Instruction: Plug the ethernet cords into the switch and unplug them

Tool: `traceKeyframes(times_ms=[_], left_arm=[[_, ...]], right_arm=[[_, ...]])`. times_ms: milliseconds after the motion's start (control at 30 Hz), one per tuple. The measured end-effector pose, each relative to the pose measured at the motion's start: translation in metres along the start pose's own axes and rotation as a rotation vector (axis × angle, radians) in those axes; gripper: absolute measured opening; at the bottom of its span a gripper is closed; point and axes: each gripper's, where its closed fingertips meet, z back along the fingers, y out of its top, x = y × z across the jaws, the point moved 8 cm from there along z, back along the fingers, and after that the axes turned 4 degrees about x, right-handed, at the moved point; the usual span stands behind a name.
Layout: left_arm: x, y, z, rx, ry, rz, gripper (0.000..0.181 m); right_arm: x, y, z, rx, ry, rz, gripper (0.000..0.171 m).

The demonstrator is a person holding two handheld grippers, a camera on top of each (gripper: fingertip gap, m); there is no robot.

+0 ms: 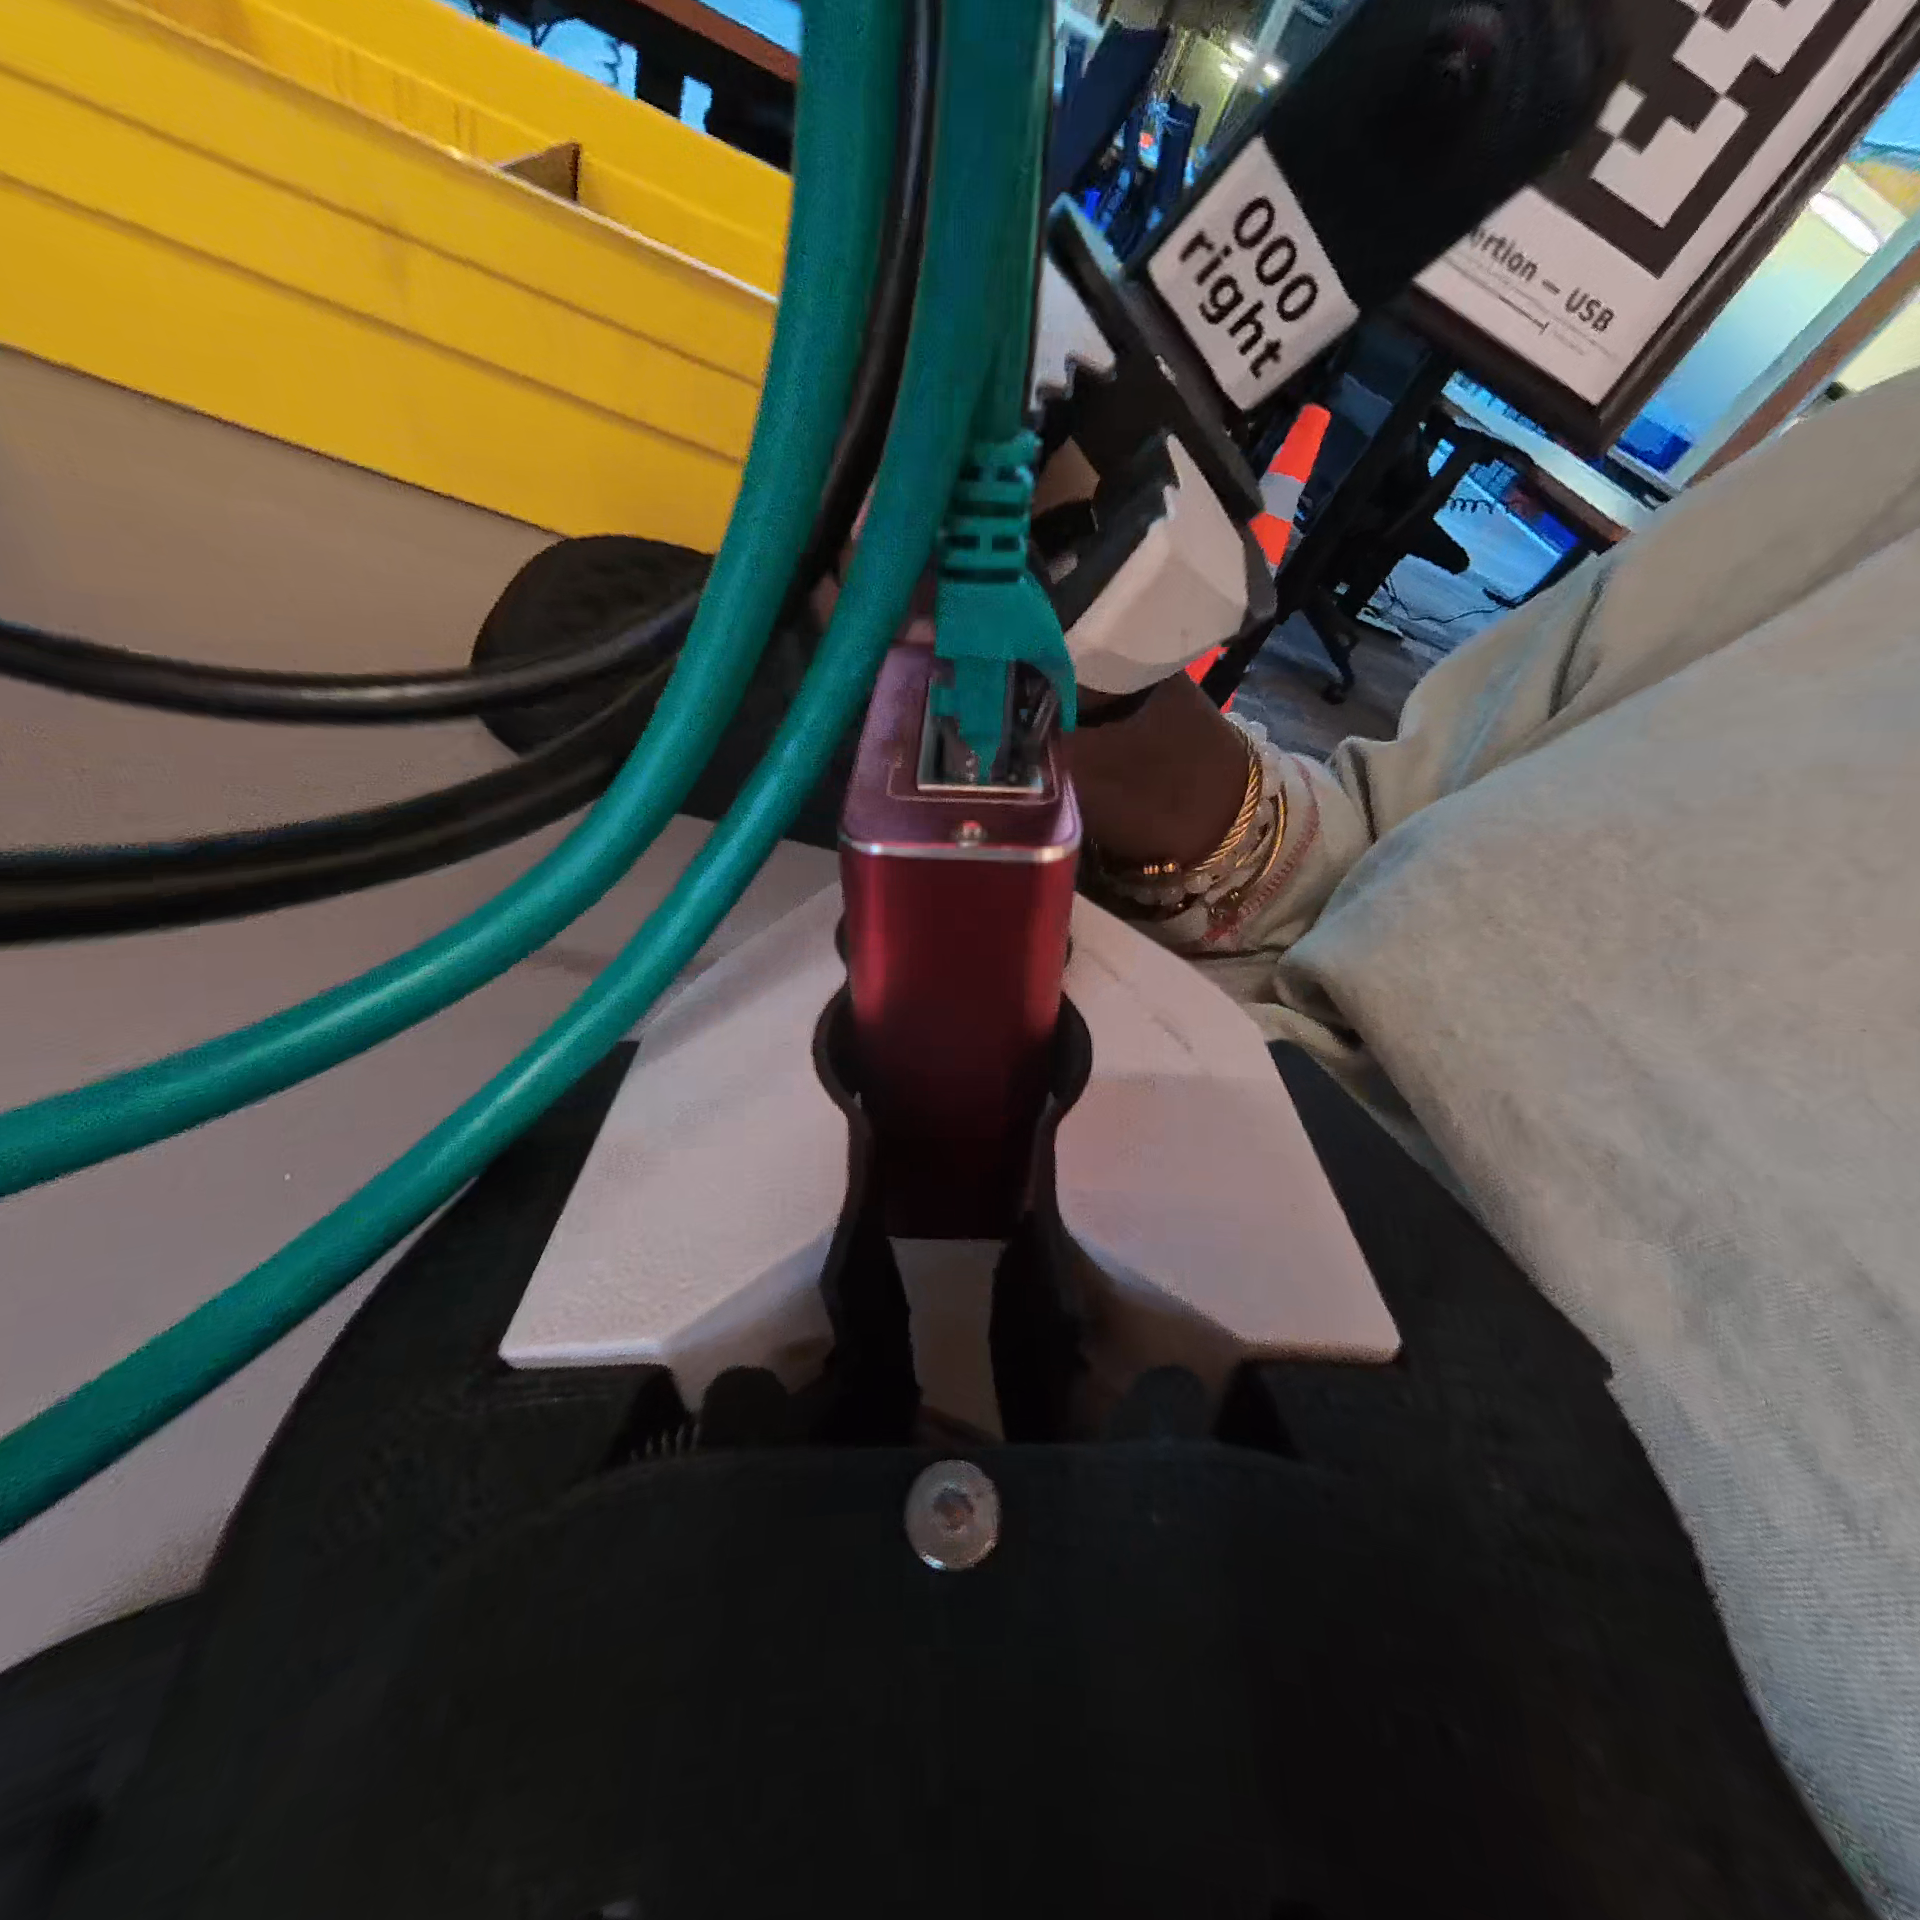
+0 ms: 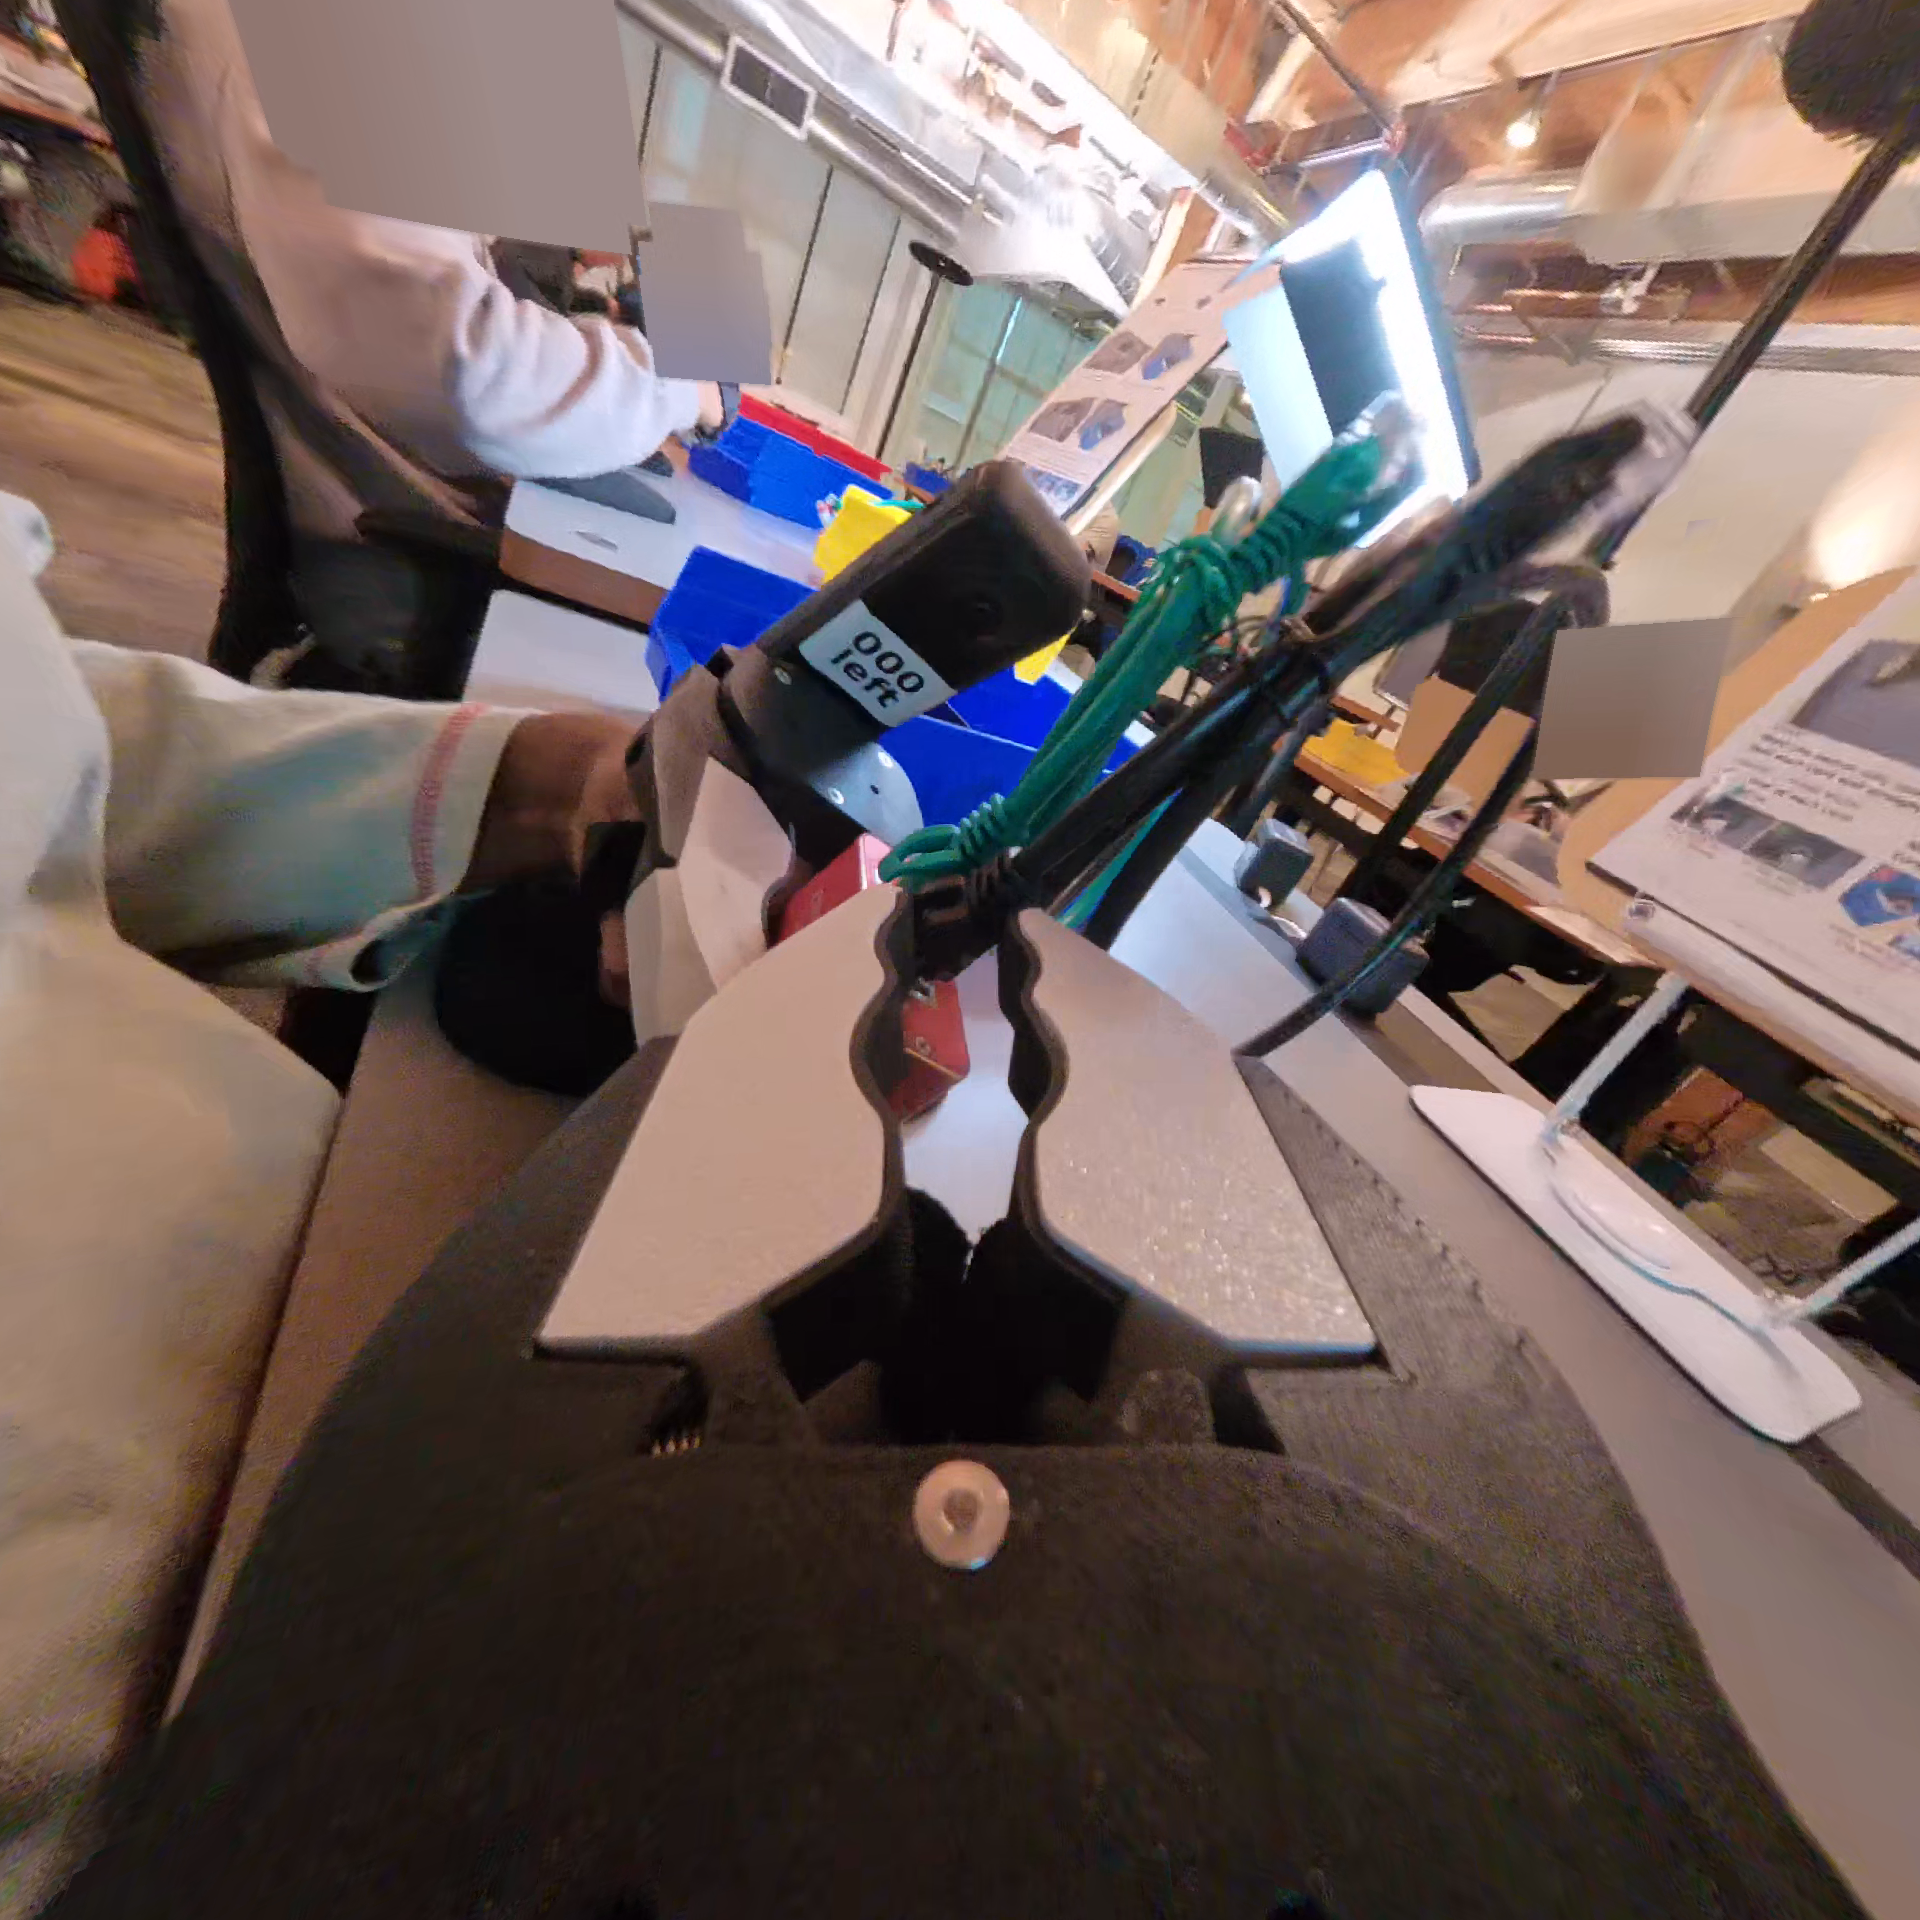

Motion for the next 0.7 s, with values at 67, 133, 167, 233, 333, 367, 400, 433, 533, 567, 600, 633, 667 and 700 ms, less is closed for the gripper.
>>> traceKeyframes(times_ms=[67,133,167,233,333,367,400,433,533,567,600,633,667,700], left_arm=[[0.000,0.001,0.001,0.017,0.005,0.003,0.029],[-0.002,0.001,0.002,0.023,0.010,0.016,0.029],[-0.002,0.001,0.002,0.026,0.013,0.018,0.030],[-0.002,0.002,0.002,0.035,0.013,0.015,0.030],[-0.001,0.003,0.002,0.048,0.030,-0.001,0.030],[-0.001,0.003,0.002,0.047,0.036,-0.010,0.030],[0.000,0.003,0.002,0.041,0.044,-0.021,0.030],[0.000,0.002,0.001,0.031,0.045,-0.036,0.029],[0.003,0.000,-0.001,0.014,0.050,-0.070,0.030],[0.004,0.002,0.000,0.045,0.047,-0.086,0.030],[0.003,0.004,0.003,0.076,0.052,-0.088,0.030],[0.003,0.005,0.005,0.099,0.055,-0.081,0.030],[0.002,0.005,0.007,0.118,0.054,-0.069,0.030],[0.000,0.006,0.008,0.131,0.055,-0.055,0.030]], right_arm=[[0.002,-0.004,0.000,0.047,-0.001,-0.080,0.016],[0.005,-0.010,-0.001,0.110,0.004,-0.205,0.015],[0.006,-0.012,-0.001,0.137,0.009,-0.256,0.015],[0.007,-0.013,-0.002,0.181,0.020,-0.346,0.014],[0.009,-0.016,-0.004,0.251,0.042,-0.472,0.013],[0.009,-0.017,-0.005,0.277,0.056,-0.514,0.013],[0.010,-0.019,-0.005,0.301,0.082,-0.559,0.013],[0.011,-0.020,-0.005,0.338,0.106,-0.596,0.013],[0.016,-0.016,0.002,0.392,0.099,-0.591,0.013],[0.015,-0.017,0.002,0.343,0.088,-0.560,0.013],[0.015,-0.017,0.002,0.330,0.081,-0.547,0.013],[0.016,-0.014,0.003,0.367,0.071,-0.546,0.013],[0.018,-0.011,0.007,0.417,0.064,-0.552,0.013],[0.021,-0.009,0.012,0.440,0.050,-0.550,0.013]])
